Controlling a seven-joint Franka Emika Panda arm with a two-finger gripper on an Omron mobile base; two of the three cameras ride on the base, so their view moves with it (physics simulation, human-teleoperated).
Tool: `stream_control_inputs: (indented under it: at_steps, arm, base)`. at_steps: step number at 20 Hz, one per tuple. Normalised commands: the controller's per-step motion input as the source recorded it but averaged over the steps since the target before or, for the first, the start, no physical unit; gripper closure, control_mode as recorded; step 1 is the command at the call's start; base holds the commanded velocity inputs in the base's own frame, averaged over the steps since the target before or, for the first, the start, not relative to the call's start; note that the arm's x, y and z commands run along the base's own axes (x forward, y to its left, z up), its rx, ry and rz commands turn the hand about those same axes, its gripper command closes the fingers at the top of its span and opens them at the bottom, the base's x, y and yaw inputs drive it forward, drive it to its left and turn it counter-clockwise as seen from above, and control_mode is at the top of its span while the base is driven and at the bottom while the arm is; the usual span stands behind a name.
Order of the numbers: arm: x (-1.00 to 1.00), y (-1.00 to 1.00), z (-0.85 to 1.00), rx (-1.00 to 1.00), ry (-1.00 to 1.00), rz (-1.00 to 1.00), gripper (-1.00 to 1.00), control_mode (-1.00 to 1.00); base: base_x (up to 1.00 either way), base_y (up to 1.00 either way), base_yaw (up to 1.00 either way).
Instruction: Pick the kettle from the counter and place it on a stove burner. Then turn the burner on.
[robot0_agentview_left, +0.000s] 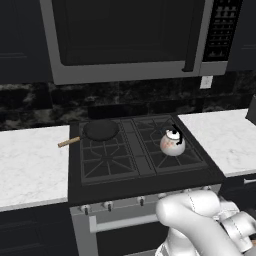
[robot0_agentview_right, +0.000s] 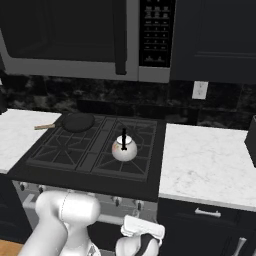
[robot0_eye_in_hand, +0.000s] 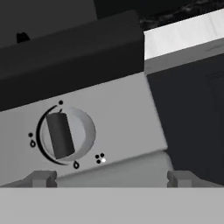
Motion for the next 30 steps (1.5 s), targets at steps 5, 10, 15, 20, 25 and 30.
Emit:
stream_control_inputs:
  at_steps: [5,10,15,20,25,30]
  arm:
    - [-0.05,-0.1,-0.19,-0.05,-0.01,0.0,-1.0,-1.0]
    - [0.18,0.02,-0.01,0.0,-0.12,0.0,-1.0,-1.0]
    - [0.0,0.21,0.15,-0.05,-0.28,0.1,-1.0,-1.0]
    - [-0.01,0.24,0.34,-0.03,-0.18,0.09,-1.0,-1.0]
    - [0.28,0.02,0.01,0.0,0.11,-0.01,-1.0,-1.0]
    - [0.38,0.0,0.22,0.0,0.09,-0.01,-1.0,-1.0]
  base:
    - [0.0,0.0,0.0]
    - [0.0,0.0,0.0]
    - [0.0,0.0,0.0]
    - [0.0,0.0,0.0]
    - [0.0,0.0,0.0]
    - [0.0,0.0,0.0]
